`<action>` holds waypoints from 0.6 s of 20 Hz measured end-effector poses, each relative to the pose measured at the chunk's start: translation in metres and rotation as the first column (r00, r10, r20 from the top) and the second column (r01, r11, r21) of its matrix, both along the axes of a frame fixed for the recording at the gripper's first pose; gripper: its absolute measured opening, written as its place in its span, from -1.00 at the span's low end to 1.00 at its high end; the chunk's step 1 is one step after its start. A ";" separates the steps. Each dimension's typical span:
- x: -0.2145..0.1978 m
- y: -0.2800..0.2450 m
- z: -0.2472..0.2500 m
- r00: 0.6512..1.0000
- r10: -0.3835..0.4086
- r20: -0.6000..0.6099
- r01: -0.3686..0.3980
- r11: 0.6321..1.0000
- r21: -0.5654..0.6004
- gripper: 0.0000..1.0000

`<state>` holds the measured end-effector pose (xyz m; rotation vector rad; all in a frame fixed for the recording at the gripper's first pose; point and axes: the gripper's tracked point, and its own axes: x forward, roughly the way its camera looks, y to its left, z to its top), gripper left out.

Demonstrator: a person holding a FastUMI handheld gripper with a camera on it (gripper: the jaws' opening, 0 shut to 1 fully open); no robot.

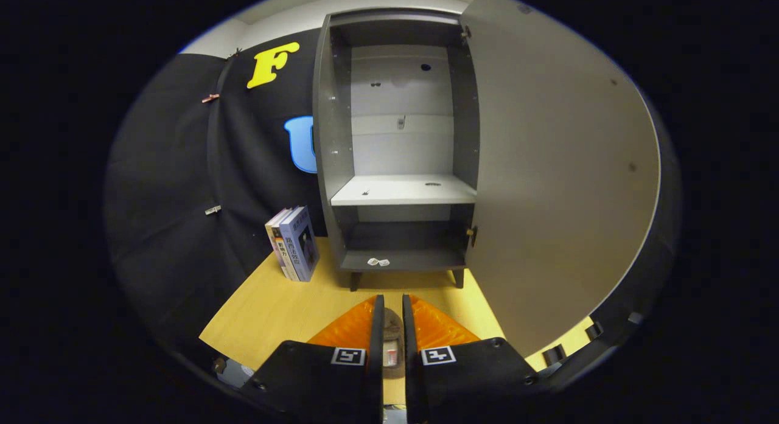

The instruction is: Open the shoe cabinet door, grab the shoes and put them into the shoe cabinet, then close the shoe cabinet door.

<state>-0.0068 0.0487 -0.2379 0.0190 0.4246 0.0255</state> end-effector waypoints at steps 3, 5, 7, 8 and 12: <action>0.011 0.014 -0.045 0.997 -0.009 -0.083 0.008 1.000 -0.004 -0.62; 0.016 0.022 -0.073 0.993 -0.010 -0.121 0.009 1.000 -0.011 -0.62; 0.021 0.028 -0.106 0.986 -0.005 -0.168 0.002 1.000 -0.019 -0.62; 0.023 0.031 -0.120 0.981 -0.005 -0.192 0.002 1.000 -0.016 -0.63; 0.030 0.037 -0.181 0.955 -0.009 -0.297 0.011 1.000 0.003 -0.62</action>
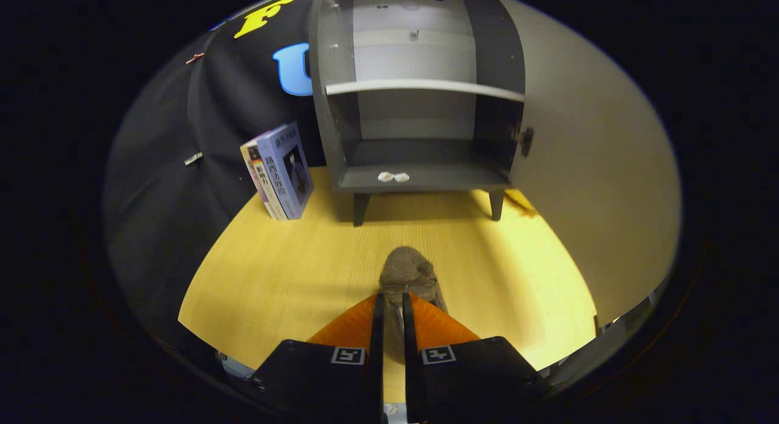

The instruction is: Open the shoe cabinet door, grab the shoes and put them into the shoe cabinet, then close the shoe cabinet door.

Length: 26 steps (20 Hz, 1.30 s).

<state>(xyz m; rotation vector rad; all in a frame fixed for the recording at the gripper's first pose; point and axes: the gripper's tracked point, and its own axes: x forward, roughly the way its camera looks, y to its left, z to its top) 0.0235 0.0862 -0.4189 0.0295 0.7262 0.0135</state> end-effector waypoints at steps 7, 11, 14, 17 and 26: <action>0.003 0.001 -0.066 0.994 0.033 -0.101 -0.037 0.999 -0.032 -0.62; 0.011 -0.002 -0.084 0.992 0.026 -0.124 -0.031 0.999 -0.036 -0.62; 0.017 -0.003 -0.101 0.988 0.028 -0.150 -0.034 0.999 -0.040 -0.62; 0.026 0.000 -0.113 0.986 0.023 -0.164 -0.030 0.999 -0.037 -0.62; 0.061 0.001 -0.128 0.991 0.014 -0.131 -0.019 0.999 -0.042 -0.61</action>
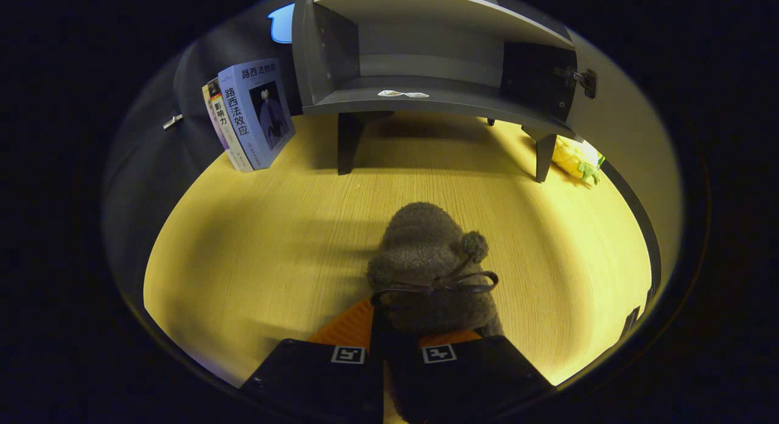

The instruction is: Open the shoe cabinet door, grab the shoes and put them into the shoe cabinet, then close the shoe cabinet door.

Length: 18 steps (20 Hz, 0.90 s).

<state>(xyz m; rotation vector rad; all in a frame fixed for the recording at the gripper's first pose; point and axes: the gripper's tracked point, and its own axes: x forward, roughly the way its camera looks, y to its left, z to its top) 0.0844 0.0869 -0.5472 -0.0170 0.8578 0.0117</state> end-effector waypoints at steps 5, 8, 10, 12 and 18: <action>0.015 0.000 -0.005 1.000 0.005 0.024 -0.005 1.000 -0.006 -0.62; 0.011 -0.002 -0.002 1.000 0.008 0.015 -0.008 1.000 -0.001 -0.90; 0.010 -0.004 0.003 1.000 -0.008 0.004 0.008 1.000 0.008 -0.90; 0.007 -0.011 0.012 1.000 -0.022 0.012 0.022 1.000 -0.005 -0.90; 0.006 -0.021 0.080 0.997 -0.037 0.071 0.037 0.999 -0.003 -0.90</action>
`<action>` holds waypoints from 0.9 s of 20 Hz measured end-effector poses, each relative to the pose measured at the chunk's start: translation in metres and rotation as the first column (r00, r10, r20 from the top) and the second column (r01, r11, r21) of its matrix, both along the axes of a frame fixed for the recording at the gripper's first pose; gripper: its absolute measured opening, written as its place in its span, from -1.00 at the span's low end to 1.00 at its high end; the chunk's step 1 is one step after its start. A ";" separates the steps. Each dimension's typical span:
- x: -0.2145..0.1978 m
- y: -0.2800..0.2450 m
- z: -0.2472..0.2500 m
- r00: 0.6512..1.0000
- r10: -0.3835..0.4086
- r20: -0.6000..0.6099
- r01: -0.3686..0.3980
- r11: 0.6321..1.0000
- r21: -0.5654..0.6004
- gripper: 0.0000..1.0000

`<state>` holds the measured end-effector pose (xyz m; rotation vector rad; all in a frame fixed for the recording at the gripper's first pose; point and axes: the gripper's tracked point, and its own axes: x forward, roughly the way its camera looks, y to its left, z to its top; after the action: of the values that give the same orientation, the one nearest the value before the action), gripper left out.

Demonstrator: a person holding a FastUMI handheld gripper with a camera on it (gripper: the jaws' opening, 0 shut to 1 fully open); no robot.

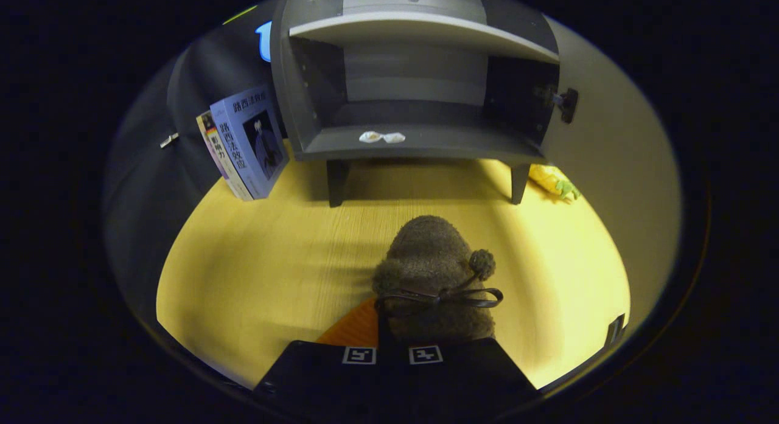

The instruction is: Open the shoe cabinet door, grab the shoes and put them into the shoe cabinet, then close the shoe cabinet door.

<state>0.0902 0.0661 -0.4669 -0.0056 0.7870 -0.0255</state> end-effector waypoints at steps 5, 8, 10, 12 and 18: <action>0.006 -0.002 0.079 0.996 0.002 0.085 -0.002 1.000 0.006 -0.90; 0.017 -0.006 0.123 0.991 -0.004 0.134 0.005 1.000 -0.002 -0.90; 0.026 -0.007 0.156 0.983 -0.008 0.184 0.007 1.000 0.002 -0.90; 0.036 -0.008 0.187 0.973 -0.008 0.233 0.005 1.000 0.014 -0.90; 0.067 -0.020 0.256 0.941 -0.003 0.338 0.013 1.000 -0.027 -0.90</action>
<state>0.1568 0.0462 -0.2105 -0.0253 0.4418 -0.0443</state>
